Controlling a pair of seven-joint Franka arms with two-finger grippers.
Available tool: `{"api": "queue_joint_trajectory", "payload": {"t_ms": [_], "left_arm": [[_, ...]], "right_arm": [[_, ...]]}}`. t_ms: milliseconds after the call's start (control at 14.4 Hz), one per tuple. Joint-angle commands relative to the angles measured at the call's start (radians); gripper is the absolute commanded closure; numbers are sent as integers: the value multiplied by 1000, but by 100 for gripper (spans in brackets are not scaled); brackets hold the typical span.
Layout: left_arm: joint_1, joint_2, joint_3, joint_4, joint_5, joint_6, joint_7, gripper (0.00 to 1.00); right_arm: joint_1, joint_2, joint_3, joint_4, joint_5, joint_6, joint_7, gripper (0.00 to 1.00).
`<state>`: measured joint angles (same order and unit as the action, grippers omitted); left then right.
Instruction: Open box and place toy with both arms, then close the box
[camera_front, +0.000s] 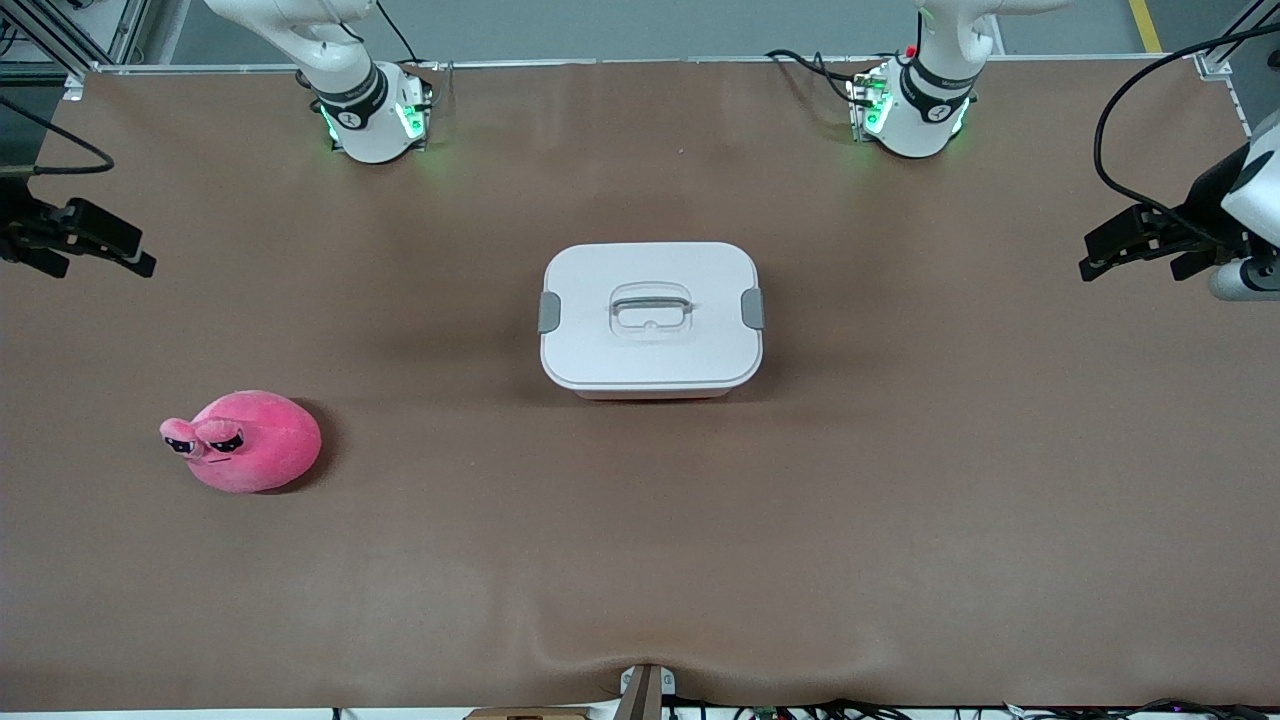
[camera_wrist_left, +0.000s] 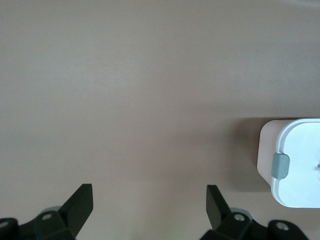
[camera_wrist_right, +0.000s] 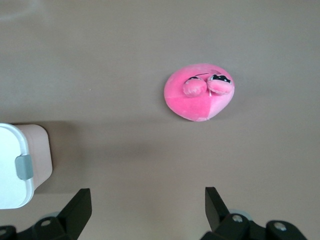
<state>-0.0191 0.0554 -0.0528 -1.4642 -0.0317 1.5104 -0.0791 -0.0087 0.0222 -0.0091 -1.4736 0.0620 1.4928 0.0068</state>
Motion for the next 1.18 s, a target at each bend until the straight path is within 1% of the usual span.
{"api": "queue_joint_trajectory", "payload": {"t_ms": [0,277,347,486,694,832,1040,1110], "left_arm": [[10,-6,-5,-4,3,2,-5,0],[10,-5,-2,-2,4,2,4,0],[7,16,-1,1,4,2,-2,0],[8,26,1,10,3,2,1,0],[24,52,5,54,-1,14,-5,0],[24,57,11,59,1,25,7,0],[33,75,16,61,-8,40,-31,0],[31,75,16,61,-10,40,-85,0]], "right_arm": [[32,-33,1,-17,-5,-15,-5,0],[27,-47,-6,-19,-7,-37,-5,0],[27,-48,-6,-19,-5,-39,-5,0],[26,-50,-6,-22,-7,-36,-5,0],[26,-48,-6,-24,-7,-42,-5,0],[6,-42,-9,-24,-7,-74,4,0],[-13,-38,-9,-21,7,-100,12,0],[-10,-33,-9,-19,9,-100,12,0]]}}
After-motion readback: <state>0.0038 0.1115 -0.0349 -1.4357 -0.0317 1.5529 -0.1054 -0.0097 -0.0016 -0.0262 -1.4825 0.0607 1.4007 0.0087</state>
